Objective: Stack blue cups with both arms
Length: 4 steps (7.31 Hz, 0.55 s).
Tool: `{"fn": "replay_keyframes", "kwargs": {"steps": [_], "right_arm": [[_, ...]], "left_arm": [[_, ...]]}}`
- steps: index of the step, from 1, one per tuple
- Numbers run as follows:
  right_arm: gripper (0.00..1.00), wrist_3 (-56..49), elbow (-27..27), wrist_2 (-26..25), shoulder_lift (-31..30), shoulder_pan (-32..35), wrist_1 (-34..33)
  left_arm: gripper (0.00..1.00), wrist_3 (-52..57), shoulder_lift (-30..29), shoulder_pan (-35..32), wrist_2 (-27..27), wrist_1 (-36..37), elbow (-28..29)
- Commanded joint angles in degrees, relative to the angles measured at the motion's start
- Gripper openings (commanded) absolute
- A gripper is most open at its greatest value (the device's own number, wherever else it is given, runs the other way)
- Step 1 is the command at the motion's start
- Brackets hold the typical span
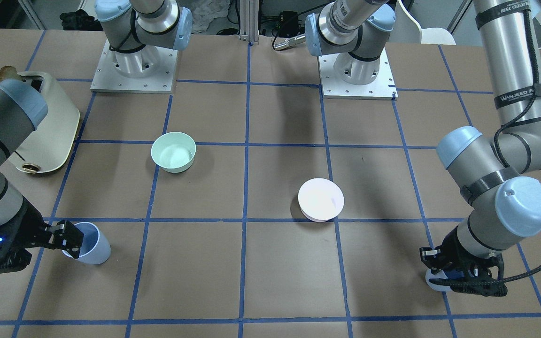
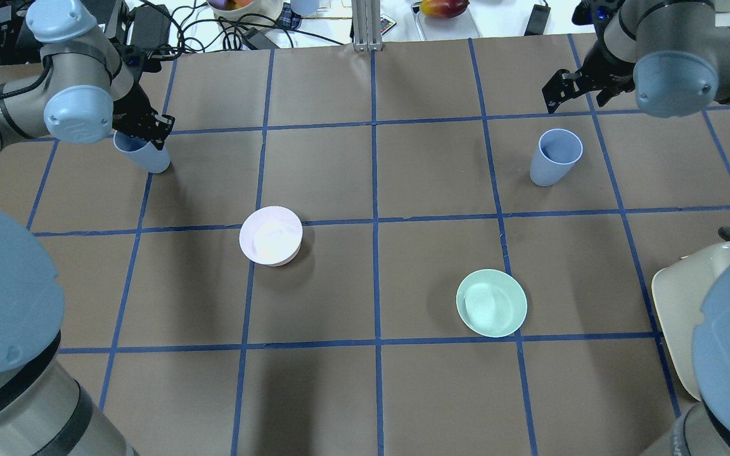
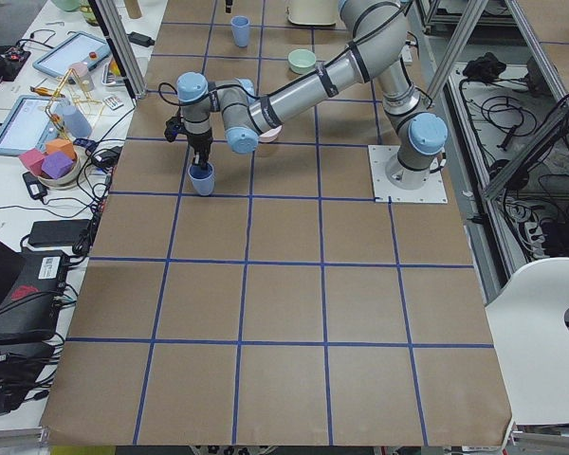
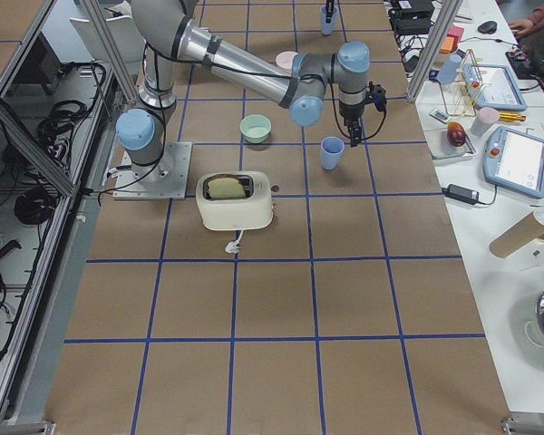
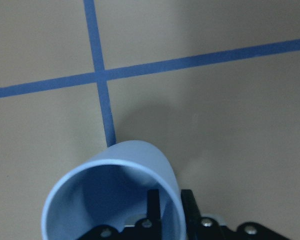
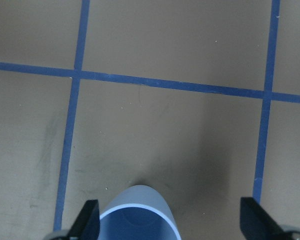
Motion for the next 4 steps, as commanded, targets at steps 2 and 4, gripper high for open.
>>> {"fn": "replay_keyframes", "kwargs": {"steps": [2,4], "right_arm": [[1.00,-1.63,1.09,-2.20,1.65,-1.30,2.29],[1.00,-1.72,1.18,-2.21,1.74,-2.26,6.70]], "left_arm": [[0.00,-12.90,-0.60,-6.07,-1.90,-6.05,8.14],[0.00,-24.59,-1.21,-12.14,-4.61,-4.94,10.00]]}}
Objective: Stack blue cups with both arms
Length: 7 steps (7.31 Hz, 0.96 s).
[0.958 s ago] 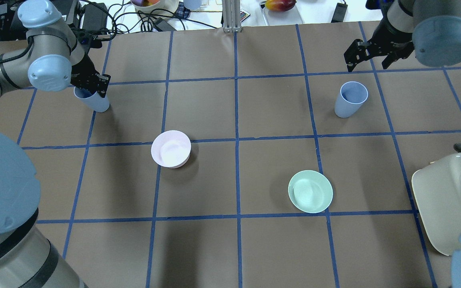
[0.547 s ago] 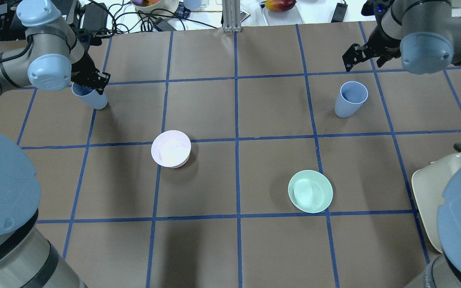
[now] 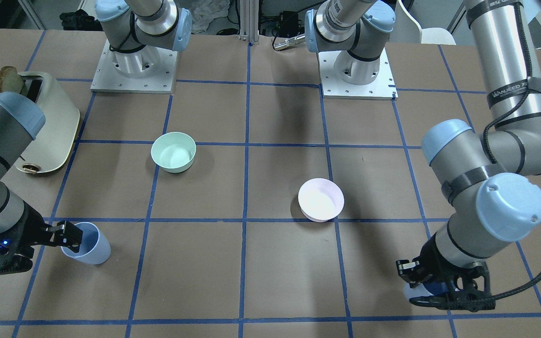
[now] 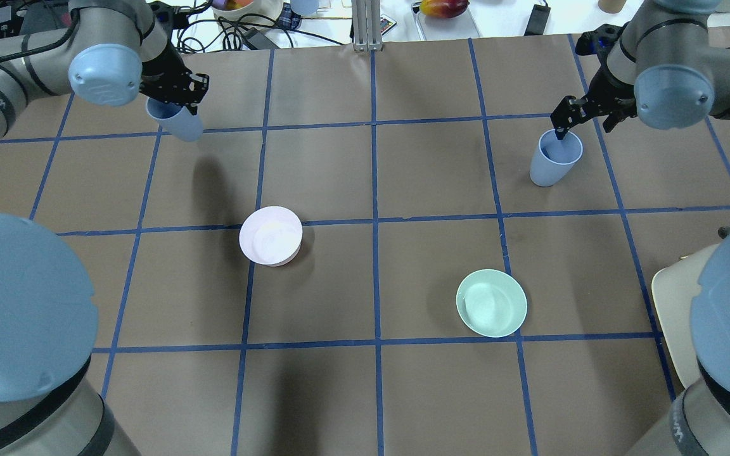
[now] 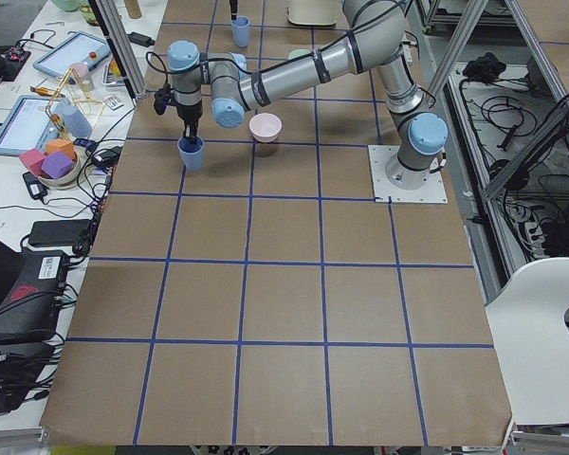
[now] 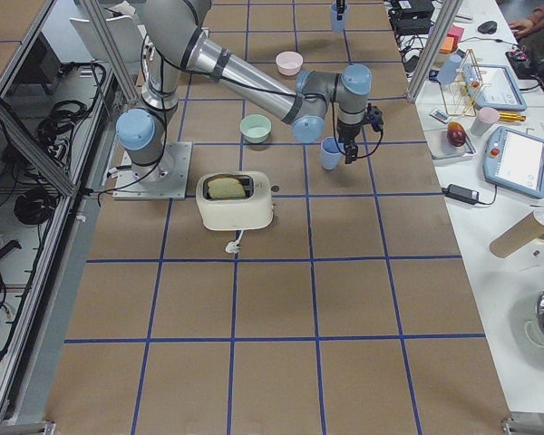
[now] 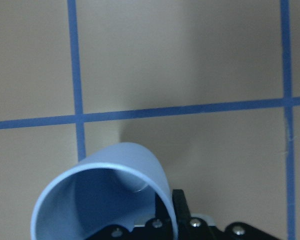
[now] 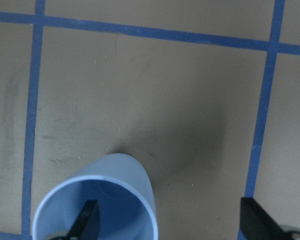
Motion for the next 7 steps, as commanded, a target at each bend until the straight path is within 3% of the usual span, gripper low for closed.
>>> {"fn": "replay_keyframes", "kwargs": {"steps": [1,2,3,4,5,6,7], "right_arm": [[1.00,-0.01,0.15,0.41,0.37,-0.55,2.47],[0.96,-0.01,0.06,0.59,0.46,-0.55,2.48],[0.76,-0.09,0.15,0.41,0.46,-0.55,2.56],[0.42,-0.09,0.15,0.50,0.46,-0.55,3.09],[0.15,-0.09,0.06,0.59,0.46,-0.55,3.87],[0.00,-0.09,-0.12,0.50,0.38,-0.55,5.10],[0.00,-0.01,-0.55,0.07,0.11,-0.55,6.77]], "left_arm": [[0.00,-14.02,-1.30,-5.93,-2.36,0.75,3.79],[0.00,-19.22,-2.96,-9.26,-2.28,0.67,6.25],[0.00,-25.19,-4.98,-13.30,-2.19,0.75,8.02],[0.00,-28.81,-6.39,-16.82,-1.58,0.75,9.43],[0.00,-29.11,-7.45,-19.46,-1.49,0.67,10.57],[0.00,-29.20,-8.07,-22.19,-1.58,0.67,11.02],[0.00,-28.94,-9.21,-24.91,-1.49,0.58,11.03]]}}
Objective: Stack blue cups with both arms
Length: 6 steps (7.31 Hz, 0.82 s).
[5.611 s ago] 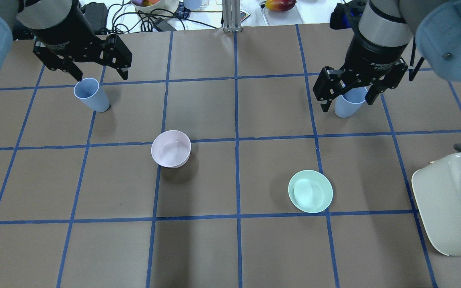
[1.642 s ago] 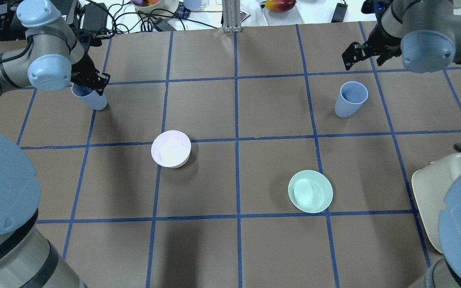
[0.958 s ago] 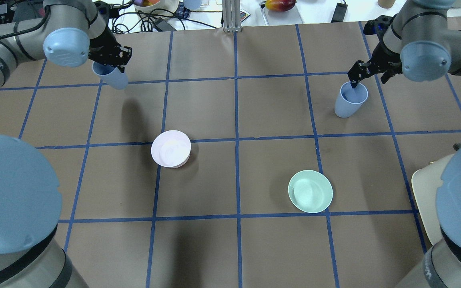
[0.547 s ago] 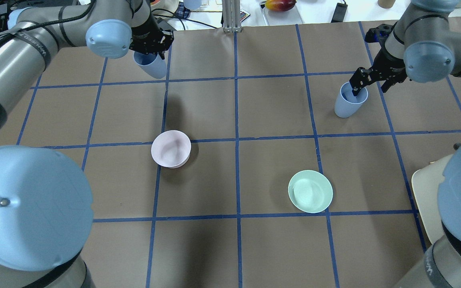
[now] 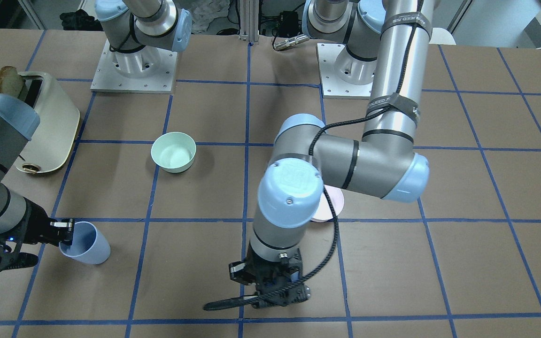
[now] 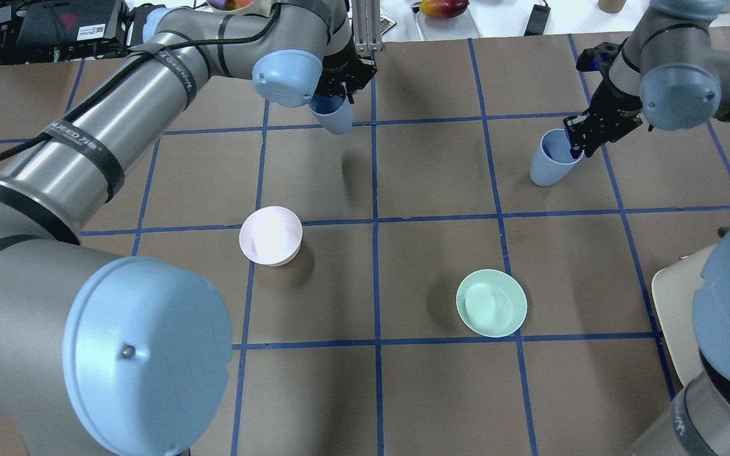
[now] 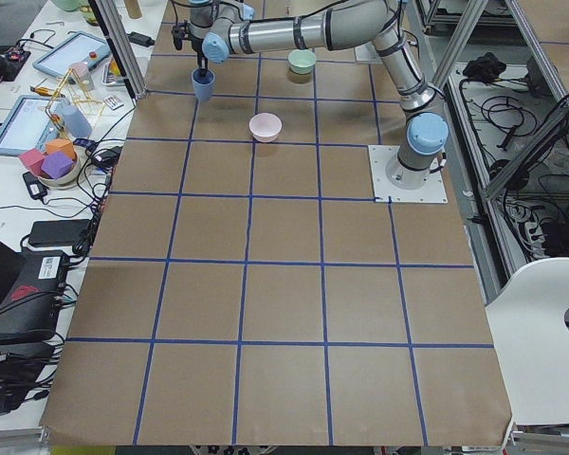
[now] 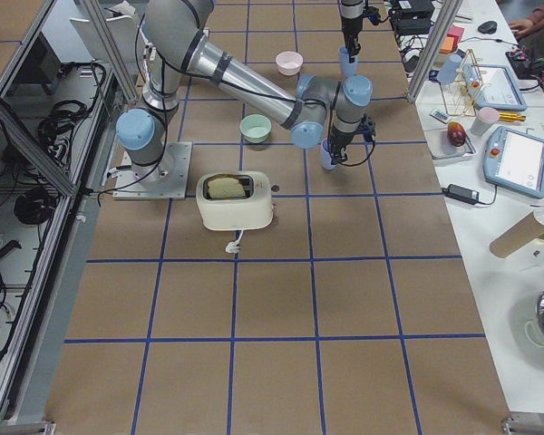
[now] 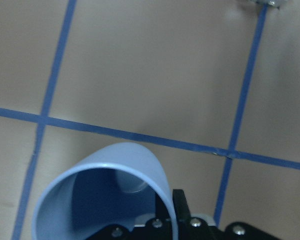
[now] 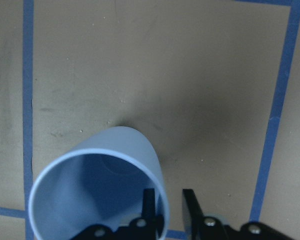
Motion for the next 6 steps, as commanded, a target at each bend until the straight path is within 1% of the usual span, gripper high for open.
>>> {"fn": "replay_keyframes", "kwargs": {"steps": [1,2,3,5,6], "right_arm": [[0.00,0.06,-0.50,-0.44,-0.40,0.00,2.11],[0.00,0.06,-0.76,-0.36,-0.58,0.09,2.11],[0.00,0.06,-2.15,-0.35,-0.58,0.17,3.50],[0.00,0.59,-7.24,-0.01,-0.58,0.35,9.90],[0.00,1.03,-9.44,0.26,-0.67,0.61,12.98]], "left_arm": [[0.00,0.55,-2.21,-5.38,0.77,-0.34,0.41],[0.00,0.73,-2.39,-5.31,1.04,-0.69,0.41],[0.00,0.73,-2.48,-5.40,1.13,-0.78,0.41],[0.00,0.82,-2.92,-5.31,1.57,-0.87,0.32],[0.00,0.82,-3.27,-5.31,1.66,-2.17,0.41]]}}
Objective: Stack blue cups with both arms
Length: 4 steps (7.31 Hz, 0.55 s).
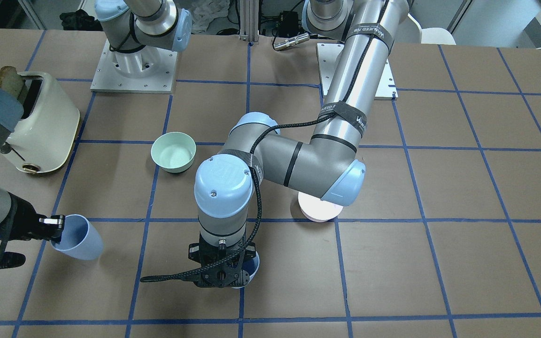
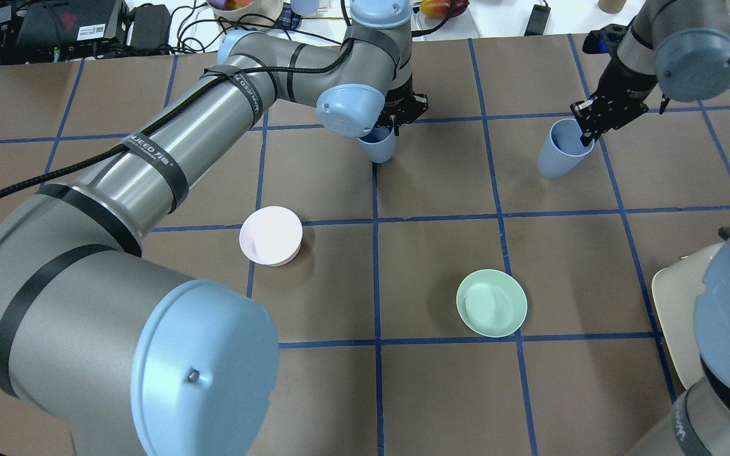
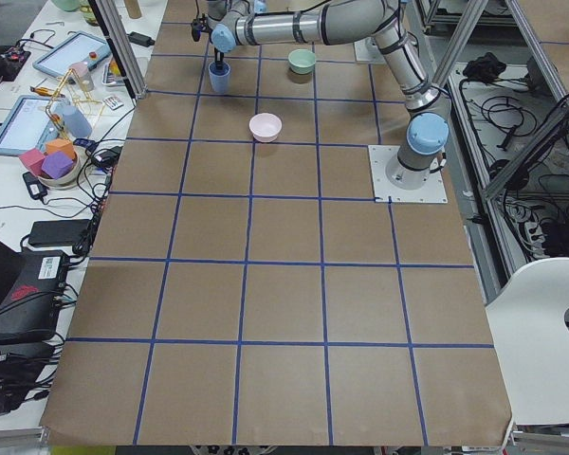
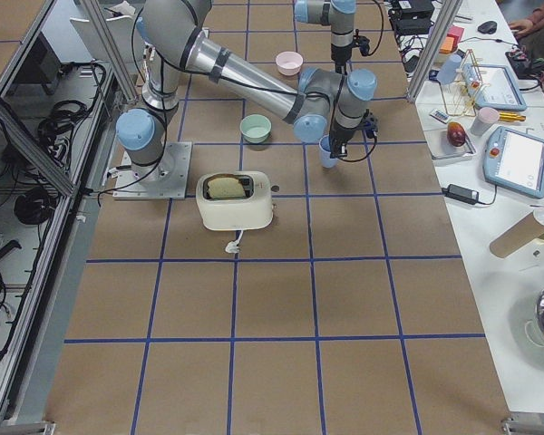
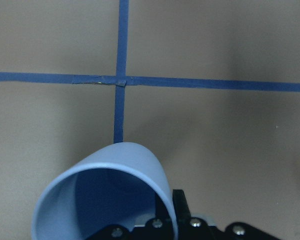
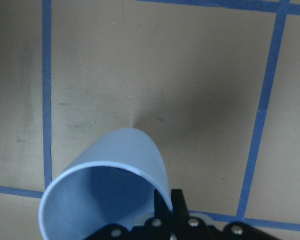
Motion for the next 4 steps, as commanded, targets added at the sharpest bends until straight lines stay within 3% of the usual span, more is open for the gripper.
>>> {"fn": "replay_keyframes", "kwargs": {"steps": [1,4], "right_arm": [[0.00,0.55,-4.91,0.42,-0.07,0.32,7.28],[0.00,6.16,-7.99,0.24,-0.25,3.39,10.38]], "left_arm": [[0.00,0.04,-0.76,-0.02,0.82,-1.12,0.11],[0.01,0.04,-0.94,-0.02,0.91,-1.12,0.03]]}}
